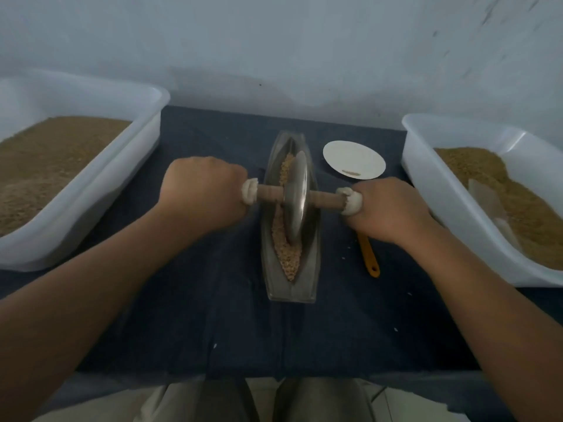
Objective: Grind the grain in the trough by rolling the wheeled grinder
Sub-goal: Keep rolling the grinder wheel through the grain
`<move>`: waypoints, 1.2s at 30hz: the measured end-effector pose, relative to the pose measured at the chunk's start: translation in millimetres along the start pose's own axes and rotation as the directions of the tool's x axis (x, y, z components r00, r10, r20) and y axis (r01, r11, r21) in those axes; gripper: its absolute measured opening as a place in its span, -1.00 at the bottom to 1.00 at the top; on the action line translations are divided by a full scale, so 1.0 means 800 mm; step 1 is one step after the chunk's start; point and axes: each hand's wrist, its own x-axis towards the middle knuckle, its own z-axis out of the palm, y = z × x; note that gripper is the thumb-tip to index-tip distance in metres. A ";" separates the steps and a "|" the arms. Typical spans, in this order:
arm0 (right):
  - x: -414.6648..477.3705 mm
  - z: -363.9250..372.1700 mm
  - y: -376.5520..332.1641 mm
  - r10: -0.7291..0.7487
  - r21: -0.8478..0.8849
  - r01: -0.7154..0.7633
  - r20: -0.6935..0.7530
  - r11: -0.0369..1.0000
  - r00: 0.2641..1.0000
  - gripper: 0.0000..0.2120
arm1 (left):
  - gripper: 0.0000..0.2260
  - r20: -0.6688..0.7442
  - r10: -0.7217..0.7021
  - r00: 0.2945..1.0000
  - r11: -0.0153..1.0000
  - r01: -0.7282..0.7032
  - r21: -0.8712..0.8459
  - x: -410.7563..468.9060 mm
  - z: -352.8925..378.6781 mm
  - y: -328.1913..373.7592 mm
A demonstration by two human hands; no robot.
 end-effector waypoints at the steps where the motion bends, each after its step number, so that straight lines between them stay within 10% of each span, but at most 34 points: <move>1: 0.015 0.005 -0.002 0.033 -0.020 -0.034 -0.050 0.999 0.998 -0.65 | -0.65 0.048 -0.019 0.999 1.000 0.018 0.025 0.022 0.007 0.000; 8: 0.053 0.013 -0.002 0.124 0.004 -0.124 -0.074 0.992 0.989 -0.59 | -0.67 0.132 -0.074 0.988 0.996 0.067 0.059 0.080 0.004 0.005; 16: -0.039 -0.004 0.001 -0.010 0.023 0.011 -0.029 1.000 1.000 -0.60 | -0.63 -0.131 0.035 0.991 0.997 -0.043 -0.066 -0.035 -0.018 0.000; 25: 0.070 -0.015 -0.012 0.020 -0.083 -0.036 -0.181 0.996 0.983 -0.75 | -0.66 0.214 -0.156 0.964 0.982 0.174 -0.067 0.079 0.021 -0.002; 32: -0.019 -0.017 0.002 -0.102 0.009 0.101 0.052 0.995 0.993 -0.65 | -0.63 -0.096 -0.003 0.995 0.999 -0.002 -0.054 -0.034 -0.007 0.000; 36: 0.008 -0.007 -0.001 -0.041 -0.042 0.040 -0.023 0.998 0.999 -0.70 | -0.62 0.019 -0.057 0.998 0.998 0.057 -0.011 -0.002 0.016 0.000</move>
